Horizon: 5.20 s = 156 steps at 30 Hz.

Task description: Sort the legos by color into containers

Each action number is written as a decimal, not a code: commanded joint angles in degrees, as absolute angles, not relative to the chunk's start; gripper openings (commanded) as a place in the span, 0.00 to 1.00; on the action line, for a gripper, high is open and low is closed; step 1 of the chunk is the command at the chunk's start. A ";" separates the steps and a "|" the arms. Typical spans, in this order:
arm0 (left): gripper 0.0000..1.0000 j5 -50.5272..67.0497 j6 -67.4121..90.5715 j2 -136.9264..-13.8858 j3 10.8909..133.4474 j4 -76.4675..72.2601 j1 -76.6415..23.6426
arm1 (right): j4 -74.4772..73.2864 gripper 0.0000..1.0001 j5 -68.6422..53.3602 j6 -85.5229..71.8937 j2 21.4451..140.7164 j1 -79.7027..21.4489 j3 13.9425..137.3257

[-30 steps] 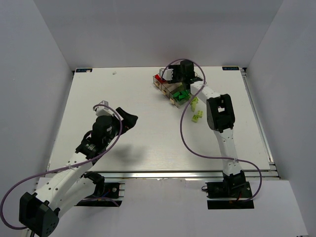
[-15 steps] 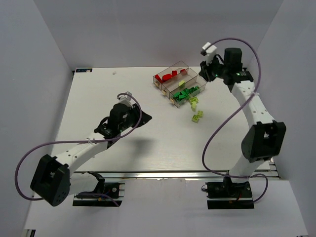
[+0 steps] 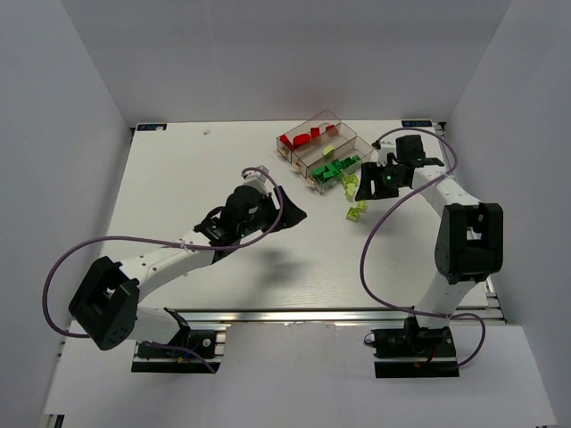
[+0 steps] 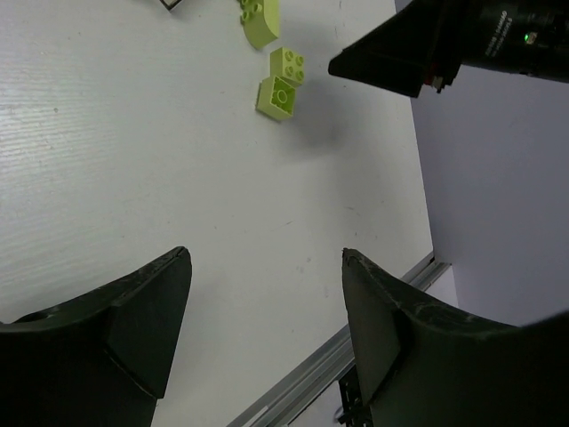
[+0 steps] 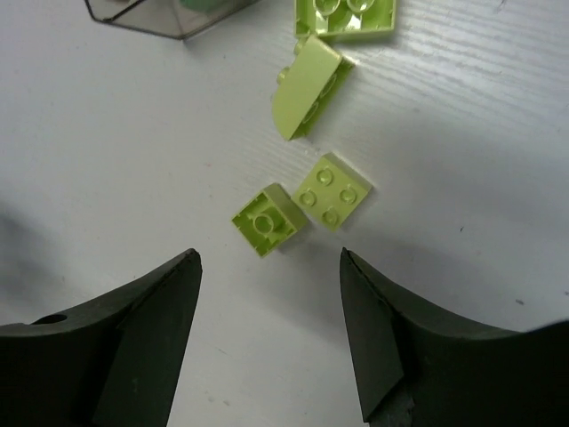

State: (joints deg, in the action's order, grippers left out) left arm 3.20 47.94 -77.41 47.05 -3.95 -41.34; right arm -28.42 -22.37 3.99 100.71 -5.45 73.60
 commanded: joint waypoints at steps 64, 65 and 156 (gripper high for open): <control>0.79 -9.05 49.92 -62.93 40.52 2.28 -42.63 | 4.75 0.00 -29.10 -15.99 119.25 -13.09 98.33; 0.79 -9.31 50.01 -62.58 40.34 2.37 -42.63 | 4.40 0.00 -28.74 -16.43 121.79 -13.27 101.48; 0.49 -11.87 16.79 -139.57 117.60 21.80 -54.40 | -26.45 0.61 -55.99 19.16 83.67 14.24 76.55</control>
